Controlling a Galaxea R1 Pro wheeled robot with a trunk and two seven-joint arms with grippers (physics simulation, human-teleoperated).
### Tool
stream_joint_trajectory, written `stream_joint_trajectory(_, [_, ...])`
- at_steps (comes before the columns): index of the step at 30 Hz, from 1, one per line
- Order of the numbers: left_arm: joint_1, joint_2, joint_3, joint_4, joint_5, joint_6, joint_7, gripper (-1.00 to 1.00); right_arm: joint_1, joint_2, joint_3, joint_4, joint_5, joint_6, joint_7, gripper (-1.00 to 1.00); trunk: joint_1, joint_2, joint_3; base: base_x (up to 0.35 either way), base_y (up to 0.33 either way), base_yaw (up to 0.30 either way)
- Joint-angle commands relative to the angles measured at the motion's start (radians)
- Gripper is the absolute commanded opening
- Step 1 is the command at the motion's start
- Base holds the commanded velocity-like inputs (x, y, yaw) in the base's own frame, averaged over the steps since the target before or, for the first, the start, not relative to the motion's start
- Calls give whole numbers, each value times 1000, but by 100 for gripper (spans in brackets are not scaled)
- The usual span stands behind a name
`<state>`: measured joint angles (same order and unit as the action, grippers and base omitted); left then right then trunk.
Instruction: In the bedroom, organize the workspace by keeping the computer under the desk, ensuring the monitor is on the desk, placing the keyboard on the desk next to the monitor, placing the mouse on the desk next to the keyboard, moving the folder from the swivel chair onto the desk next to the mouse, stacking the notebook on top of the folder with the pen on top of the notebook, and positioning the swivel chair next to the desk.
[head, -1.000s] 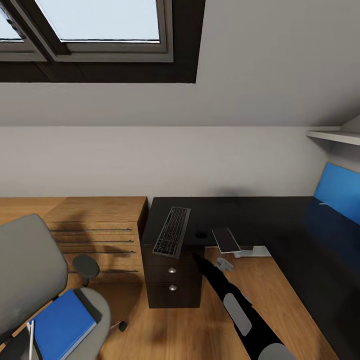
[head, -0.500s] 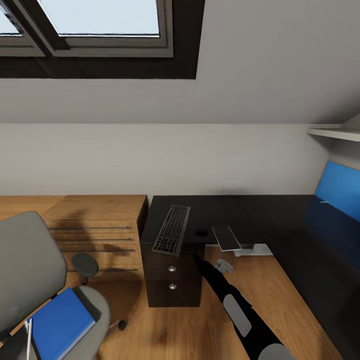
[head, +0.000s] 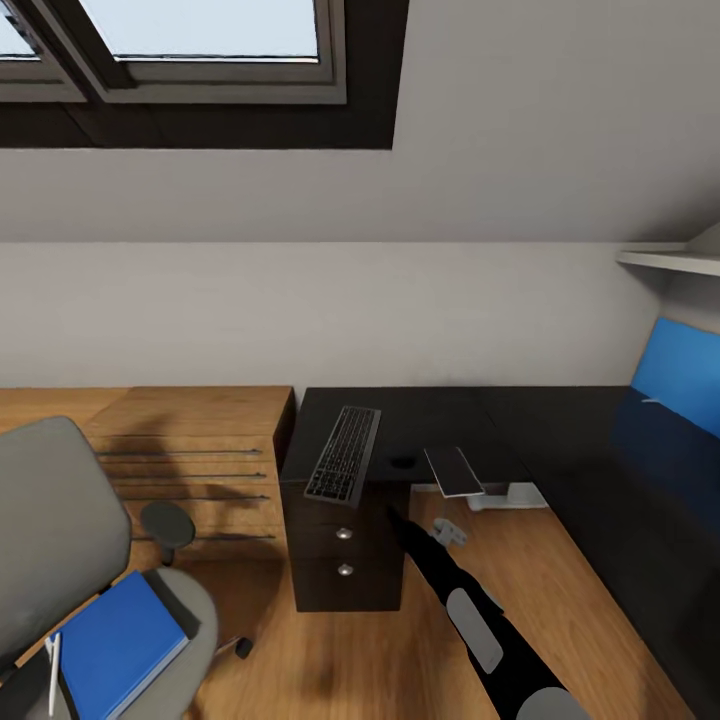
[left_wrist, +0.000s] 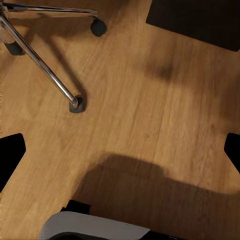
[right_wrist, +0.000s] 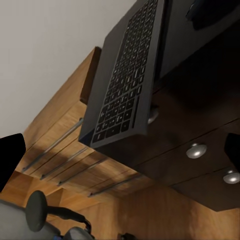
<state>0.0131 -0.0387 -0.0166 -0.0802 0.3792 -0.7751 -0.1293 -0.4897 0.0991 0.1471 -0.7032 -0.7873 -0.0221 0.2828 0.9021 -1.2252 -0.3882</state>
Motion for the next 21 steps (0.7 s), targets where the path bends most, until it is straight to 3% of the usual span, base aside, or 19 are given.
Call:
stream_joint_trajectory(1, [1, 0, -2, -2, 11, 0, -6, 100, -1, 0, 2, 1, -10, -2, 3, 100, 4, -8, -4, 0, 0, 0])
stream_joint_trajectory(12, [0, 1, 5, -4, 16, -106, 2, 100, -1, -2, 2, 0, -9, -2, 3, 100, 46, -85, -39, 0, 0, 0])
stream_joint_trajectory(16, [0, 3, 4, -7, 17, -137, 2, 100, -1, -2, 2, 0, -10, -2, 3, 100, 46, -85, -39, 0, 0, 0])
stream_joint_trajectory(21, [0, 47, 20, -13, 27, -162, 0, 100, -1, -2, 3, 0, -8, -3, 3, 100, 65, -120, -54, 0, 0, 0])
